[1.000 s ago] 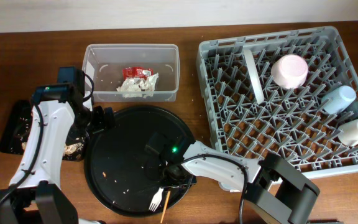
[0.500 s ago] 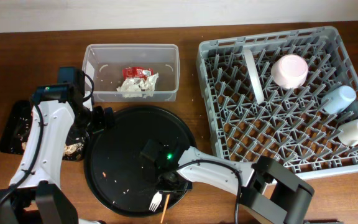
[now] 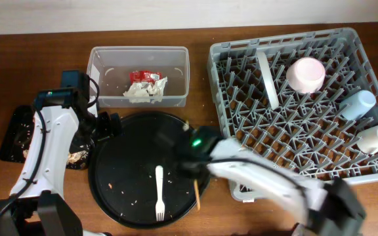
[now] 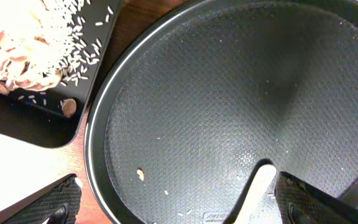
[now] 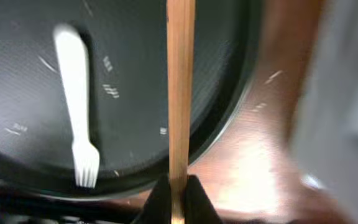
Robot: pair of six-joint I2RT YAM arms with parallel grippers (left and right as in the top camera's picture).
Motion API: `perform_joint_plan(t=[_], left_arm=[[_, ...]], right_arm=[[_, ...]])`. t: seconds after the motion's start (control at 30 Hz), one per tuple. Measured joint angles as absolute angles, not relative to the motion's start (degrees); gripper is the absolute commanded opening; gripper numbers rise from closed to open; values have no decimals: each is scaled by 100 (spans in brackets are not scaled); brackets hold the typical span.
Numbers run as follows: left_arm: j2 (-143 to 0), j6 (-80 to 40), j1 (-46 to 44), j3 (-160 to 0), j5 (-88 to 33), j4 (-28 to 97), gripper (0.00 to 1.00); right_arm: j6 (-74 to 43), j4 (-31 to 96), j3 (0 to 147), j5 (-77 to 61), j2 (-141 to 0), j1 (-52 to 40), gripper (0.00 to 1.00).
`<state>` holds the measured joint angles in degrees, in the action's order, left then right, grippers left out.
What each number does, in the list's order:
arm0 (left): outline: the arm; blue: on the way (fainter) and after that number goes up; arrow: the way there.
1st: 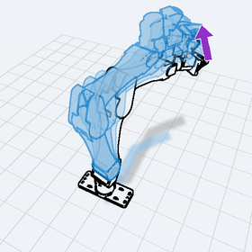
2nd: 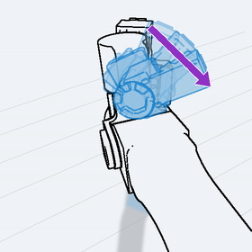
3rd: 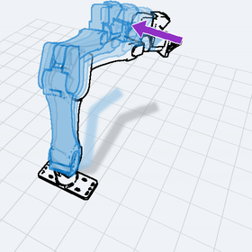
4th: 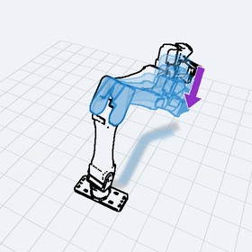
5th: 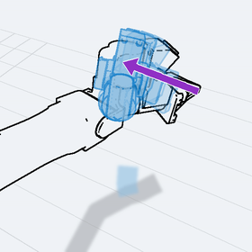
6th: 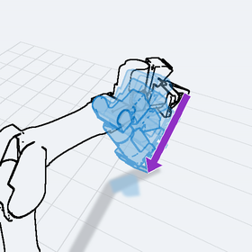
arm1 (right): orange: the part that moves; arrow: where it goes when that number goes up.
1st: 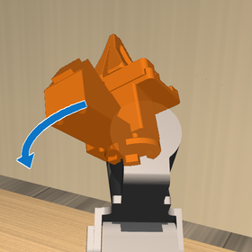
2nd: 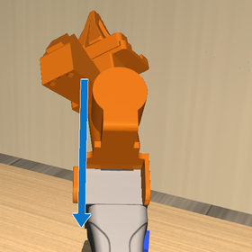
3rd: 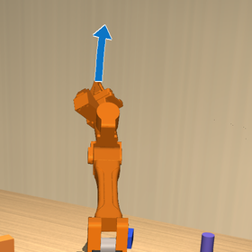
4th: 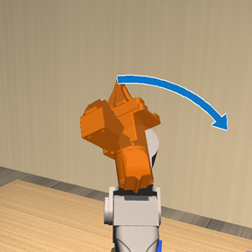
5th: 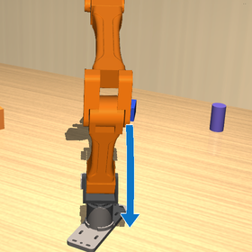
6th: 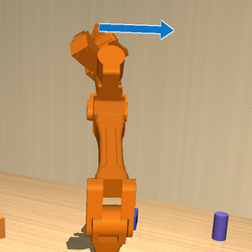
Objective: Sort waste into correct bins and load items into the dishwasher rack
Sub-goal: 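Carry the chopstick into the rack and release it upright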
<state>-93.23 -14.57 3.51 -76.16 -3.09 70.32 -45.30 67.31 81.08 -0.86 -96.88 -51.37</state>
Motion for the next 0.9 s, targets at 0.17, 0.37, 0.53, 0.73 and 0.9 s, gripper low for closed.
perform_joint_plan(t=[0.17, 0.37, 0.53, 0.73, 0.9], left_arm=[[-9323, -1457, 351, -7614, -320, 7028, 99], [-9323, -1457, 351, -7607, -322, 7028, 99], [-9323, -1457, 351, -7594, -322, 7028, 99], [-9323, -1459, 351, -7596, -322, 7030, 99], [-9323, -1459, 351, -7594, -320, 7030, 99]], right_arm=[[-2987, 7323, 8517, 322, -8816, -3247, 4], [-2338, 7026, 7699, 274, -8833, -2482, 4], [-2209, 6208, 6600, 202, -8871, -2482, 4], [-2112, 5968, 6534, 97, -8871, -2482, 38], [-2102, 5972, 6534, 75, -8871, -2484, 48]])
